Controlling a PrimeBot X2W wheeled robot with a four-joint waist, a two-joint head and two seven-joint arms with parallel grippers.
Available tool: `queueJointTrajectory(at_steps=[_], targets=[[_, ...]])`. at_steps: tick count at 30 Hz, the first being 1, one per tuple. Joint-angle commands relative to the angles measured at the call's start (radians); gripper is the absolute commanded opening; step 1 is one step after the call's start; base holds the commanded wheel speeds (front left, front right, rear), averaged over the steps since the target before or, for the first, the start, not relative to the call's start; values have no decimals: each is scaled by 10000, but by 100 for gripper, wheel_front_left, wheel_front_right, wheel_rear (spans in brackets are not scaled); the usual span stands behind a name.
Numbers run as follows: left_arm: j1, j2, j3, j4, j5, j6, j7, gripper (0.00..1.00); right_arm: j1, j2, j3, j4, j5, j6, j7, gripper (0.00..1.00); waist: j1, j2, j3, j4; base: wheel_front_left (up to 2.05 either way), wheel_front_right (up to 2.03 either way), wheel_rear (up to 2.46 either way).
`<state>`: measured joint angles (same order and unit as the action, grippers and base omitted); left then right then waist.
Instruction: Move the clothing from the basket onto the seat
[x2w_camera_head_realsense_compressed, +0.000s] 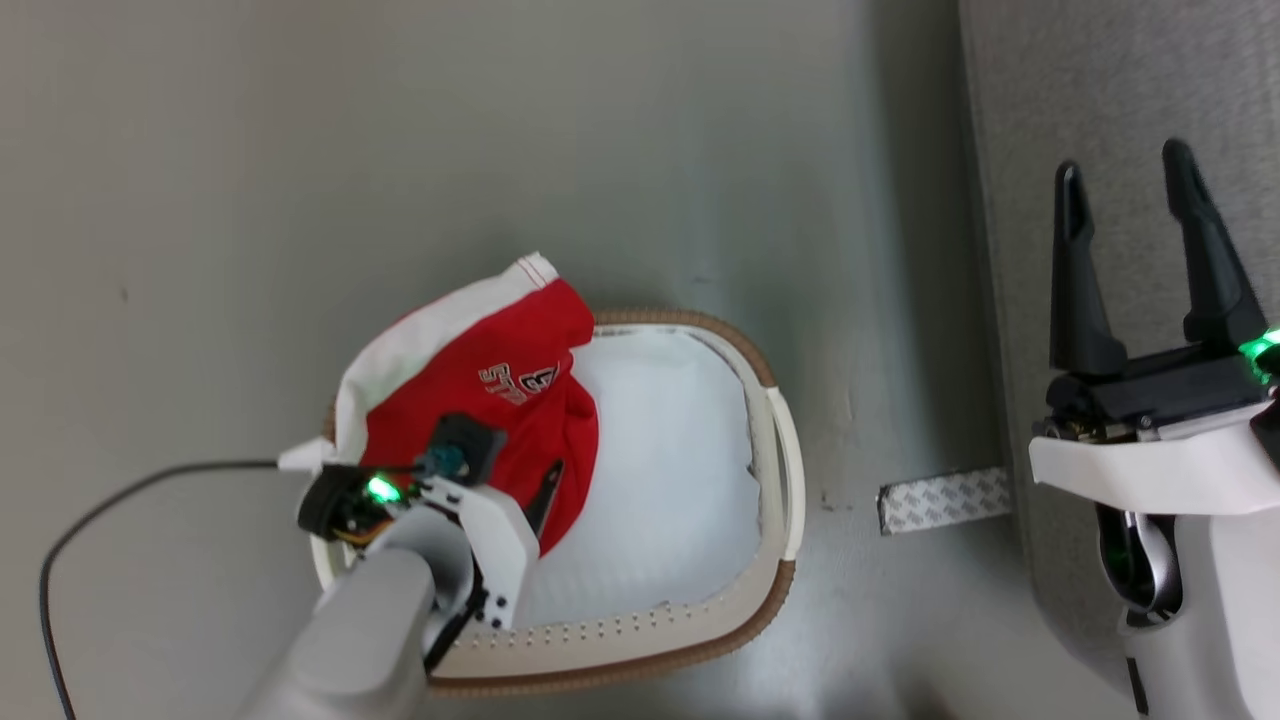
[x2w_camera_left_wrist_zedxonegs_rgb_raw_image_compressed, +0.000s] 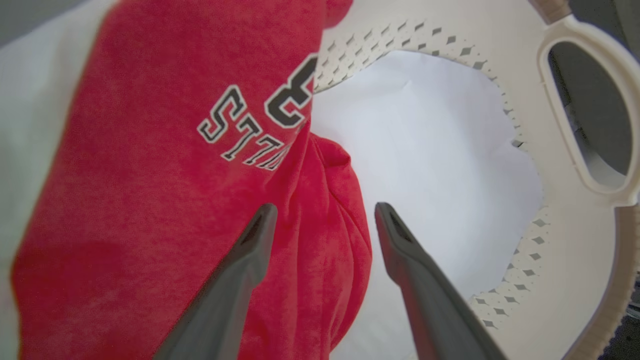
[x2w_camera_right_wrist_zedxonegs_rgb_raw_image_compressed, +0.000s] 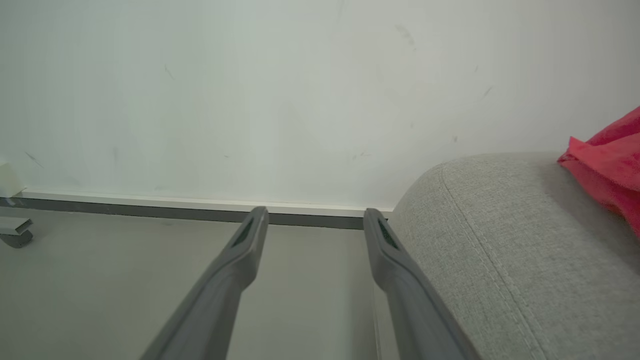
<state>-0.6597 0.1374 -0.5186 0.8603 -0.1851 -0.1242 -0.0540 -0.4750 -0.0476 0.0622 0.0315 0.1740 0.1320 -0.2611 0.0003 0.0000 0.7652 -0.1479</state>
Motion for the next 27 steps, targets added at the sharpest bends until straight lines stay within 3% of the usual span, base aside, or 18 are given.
queueJointTrajectory(at_steps=[1, 10, 25, 26, 27], targets=[[-387, 128, 21, 222, 162, 98, 21, 100, -255, -22, 13, -165, 88, -25, -30, 100, -3, 0, 711, -79, 0, 0, 0], [-1512, 212, -49, 1410, 291, 337, -119, 100, -642, -22, 119, -872, 282, -24, -30, 100, -3, 0, 1782, -92, 0, 0, 0], [-2428, 125, -313, 2745, 320, 402, -616, 100, -269, -20, -147, -1166, 774, -25, -30, 100, -3, 0, 2381, -412, 0, 0, 0], [-2459, 132, -362, 2822, 347, 376, -609, 83, -235, -20, -160, -1176, 821, -25, -30, 100, -3, 0, 2401, -428, 0, 0, 0], [-2459, 132, -362, 2822, 347, 376, -609, 83, -235, -20, -160, -1176, 821, -25, -30, 100, -3, 0, 2401, -428, 0, 0, 0]])
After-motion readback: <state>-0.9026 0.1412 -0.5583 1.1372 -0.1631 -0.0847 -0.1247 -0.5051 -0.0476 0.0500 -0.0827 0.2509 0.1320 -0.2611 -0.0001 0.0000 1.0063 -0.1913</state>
